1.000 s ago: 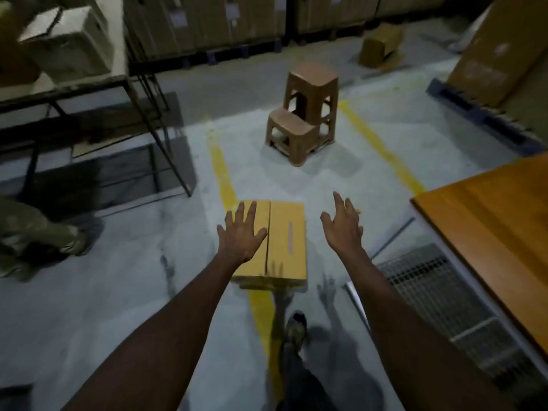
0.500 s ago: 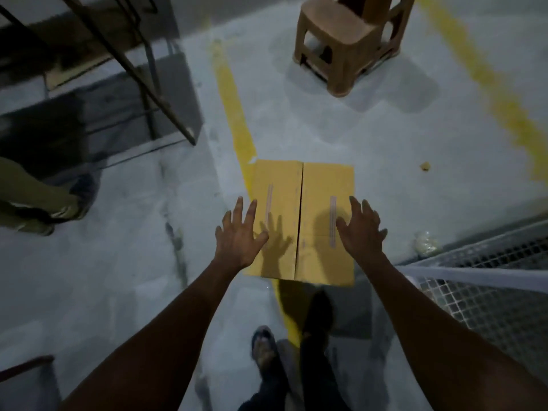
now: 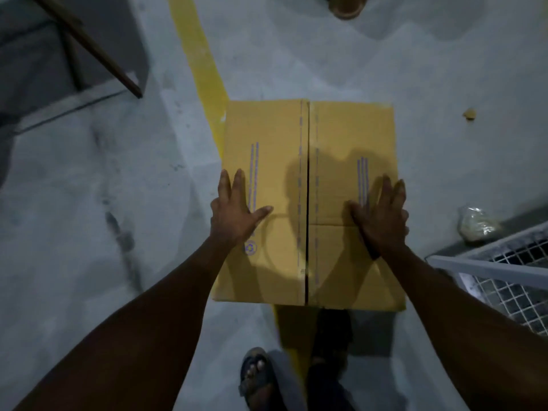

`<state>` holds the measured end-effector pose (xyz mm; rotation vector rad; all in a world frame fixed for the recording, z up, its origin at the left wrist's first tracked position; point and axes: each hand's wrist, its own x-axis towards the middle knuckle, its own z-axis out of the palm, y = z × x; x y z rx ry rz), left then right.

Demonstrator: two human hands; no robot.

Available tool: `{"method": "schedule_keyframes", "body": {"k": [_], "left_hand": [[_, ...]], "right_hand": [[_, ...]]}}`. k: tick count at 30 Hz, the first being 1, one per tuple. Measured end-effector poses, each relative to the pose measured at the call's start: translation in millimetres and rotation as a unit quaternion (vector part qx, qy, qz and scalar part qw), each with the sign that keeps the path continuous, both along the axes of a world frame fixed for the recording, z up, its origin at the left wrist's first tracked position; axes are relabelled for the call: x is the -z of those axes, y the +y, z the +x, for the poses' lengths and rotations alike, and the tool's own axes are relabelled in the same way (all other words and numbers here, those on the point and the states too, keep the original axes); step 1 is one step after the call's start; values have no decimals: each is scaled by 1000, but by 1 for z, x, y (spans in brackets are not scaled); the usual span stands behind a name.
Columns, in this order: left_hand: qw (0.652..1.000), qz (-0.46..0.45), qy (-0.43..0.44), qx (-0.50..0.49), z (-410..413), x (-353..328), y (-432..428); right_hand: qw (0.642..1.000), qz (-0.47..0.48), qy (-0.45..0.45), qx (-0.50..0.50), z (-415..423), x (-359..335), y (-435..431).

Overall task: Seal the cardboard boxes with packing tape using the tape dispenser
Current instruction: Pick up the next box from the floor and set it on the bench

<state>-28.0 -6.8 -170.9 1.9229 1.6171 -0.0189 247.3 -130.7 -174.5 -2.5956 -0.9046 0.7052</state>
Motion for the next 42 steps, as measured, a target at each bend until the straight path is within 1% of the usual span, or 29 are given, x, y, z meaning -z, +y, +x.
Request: {"method": "schedule_keyframes", "body": {"k": [2,4,6,9,13,20,23,26,28,30,33,36,39,42], "left_hand": [[999,13,25,18,-2,5,-3],[998,33,51,18,-3,-6,-7],[997,51,56,4,-3,-29,-9],[996,72,47,10,-5,-86,-3],[993,113,23,28,-3,-205,4],[977,205,18,50,0,-466,-14],[971,231,-6,62,11,-559,-35],[963,255,-45,71,33,-640,-59],[957,272,-68,80,53,-690,-84],[950,290,-72,91,77,-732,-115],[941,313,-82,101,116,-778,-163],[940,308,-88,117,157,-802,-211],[938,304,-88,145,205,-815,-272],[940,280,-97,169,255,-808,-324]], "right_hand": [[1000,7,2,-5,-5,2,-2],[1000,16,12,4,-9,-5,1],[1000,23,4,15,-13,-28,3],[999,36,2,36,-16,-87,6],[996,80,2,44,-16,-201,0],[989,136,-34,49,-24,-458,-34],[984,159,-49,63,-18,-554,-66],[975,194,-56,93,1,-632,-100],[968,218,-57,108,17,-674,-127],[961,237,-73,123,37,-708,-157],[952,258,-88,140,72,-746,-205],[948,261,-106,151,110,-771,-257],[947,251,-106,171,154,-782,-316],[948,226,-117,193,199,-785,-378]]}}
